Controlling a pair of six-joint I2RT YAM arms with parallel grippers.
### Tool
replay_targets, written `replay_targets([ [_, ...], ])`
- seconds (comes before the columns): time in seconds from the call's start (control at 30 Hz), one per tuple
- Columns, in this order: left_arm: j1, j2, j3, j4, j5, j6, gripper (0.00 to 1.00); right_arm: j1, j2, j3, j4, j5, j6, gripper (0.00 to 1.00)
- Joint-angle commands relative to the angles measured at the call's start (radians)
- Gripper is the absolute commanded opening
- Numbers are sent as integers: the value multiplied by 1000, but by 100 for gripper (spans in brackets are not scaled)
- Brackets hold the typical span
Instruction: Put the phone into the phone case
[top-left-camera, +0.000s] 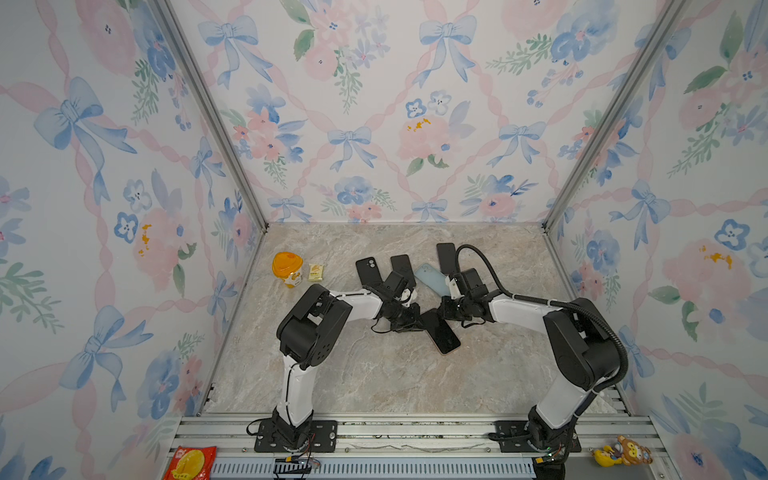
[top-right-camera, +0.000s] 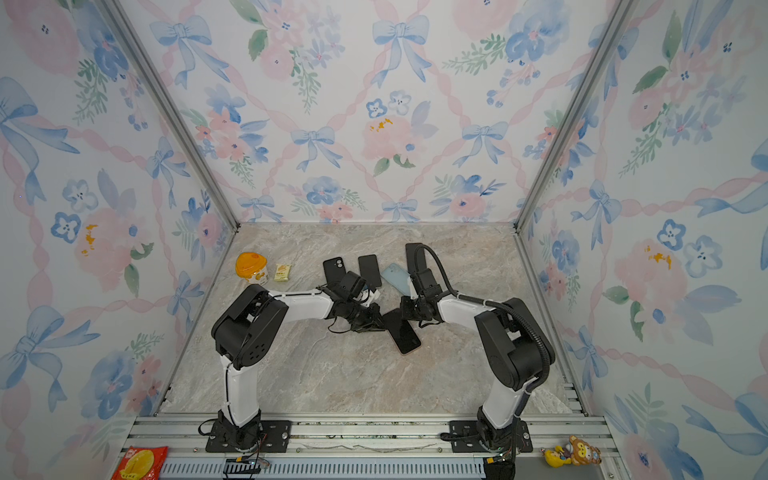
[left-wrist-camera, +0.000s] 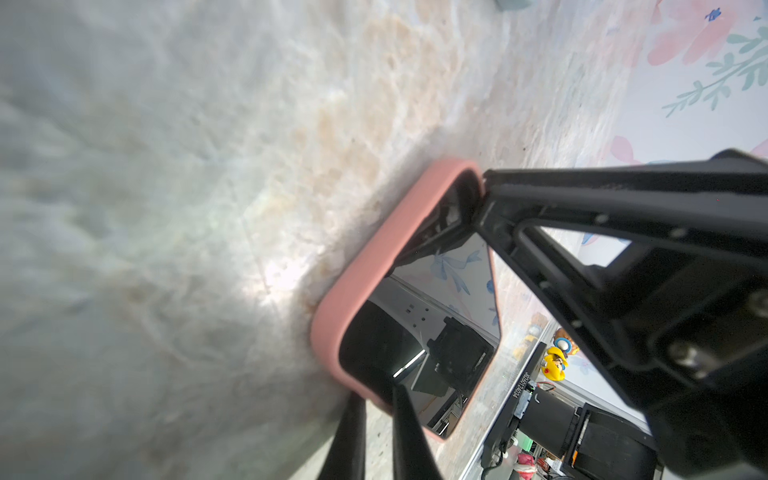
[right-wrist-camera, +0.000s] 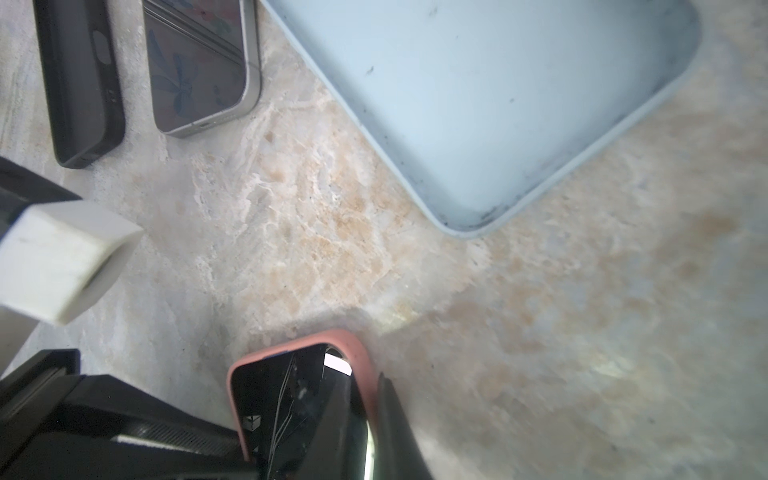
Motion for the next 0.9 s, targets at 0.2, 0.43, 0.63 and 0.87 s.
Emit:
replay_targets([
  [0.2, 2, -80, -90, 46, -88, 27, 25, 61, -161, 7, -280, 113, -92, 37],
  [0.43, 40, -182, -197, 44, -108, 38, 33, 183, -185, 25, -328, 250, -120, 42],
  [0.63, 65, -243, -268, 44, -118, 51, 42, 258, -162, 31, -365, 321, -124, 58],
  [0.87, 74, -272, -310, 47, -130, 64, 52, 293, -141, 44, -407, 373, -130, 81],
])
